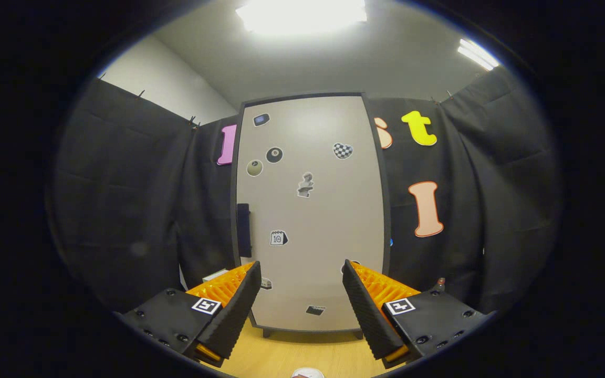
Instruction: Open the shoe cabinet door, grab the shoes and put them into the shoe cabinet, then close the shoe cabinet door.
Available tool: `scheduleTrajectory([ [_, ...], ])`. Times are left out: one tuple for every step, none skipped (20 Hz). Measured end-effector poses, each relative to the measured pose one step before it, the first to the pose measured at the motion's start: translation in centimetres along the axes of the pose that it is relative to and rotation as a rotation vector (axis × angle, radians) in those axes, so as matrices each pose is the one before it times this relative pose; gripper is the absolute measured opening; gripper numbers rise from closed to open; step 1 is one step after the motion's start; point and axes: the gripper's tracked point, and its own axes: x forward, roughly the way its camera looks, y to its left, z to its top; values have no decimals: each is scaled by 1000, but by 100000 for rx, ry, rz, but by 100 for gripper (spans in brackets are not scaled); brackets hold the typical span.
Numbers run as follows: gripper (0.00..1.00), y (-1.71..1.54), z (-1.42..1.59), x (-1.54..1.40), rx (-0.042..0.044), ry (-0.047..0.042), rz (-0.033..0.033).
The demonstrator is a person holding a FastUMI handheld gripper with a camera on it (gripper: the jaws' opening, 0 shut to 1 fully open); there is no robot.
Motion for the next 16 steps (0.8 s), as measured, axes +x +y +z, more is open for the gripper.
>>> scheduleTrajectory([
  [98,979,193,1293,-231,25,1207],
  [98,1045,98,1179,-114,57,1438],
  [97,996,37,1257,-97,10,1497],
  [97,897,-126,1240,-590,827,1452],
  [98,729,-63,1112,-1006,627,679],
  [98,578,-47,1038,-1262,588,409],
  [98,572,-263,1080,-1272,751,481],
  [98,602,-110,993,-829,409,550],
  [98,577,-194,834,-380,792,583],
  [98,539,-435,1169,169,983,628],
  [98,386,-391,1091,411,959,284],
  [98,241,-331,926,456,1009,-144],
  [97,182,-254,952,671,782,-474],
  [97,108,-341,1079,551,904,-463],
  [97,54,-354,1004,399,1301,-501],
  [97,94,-352,967,556,1395,-462],
])
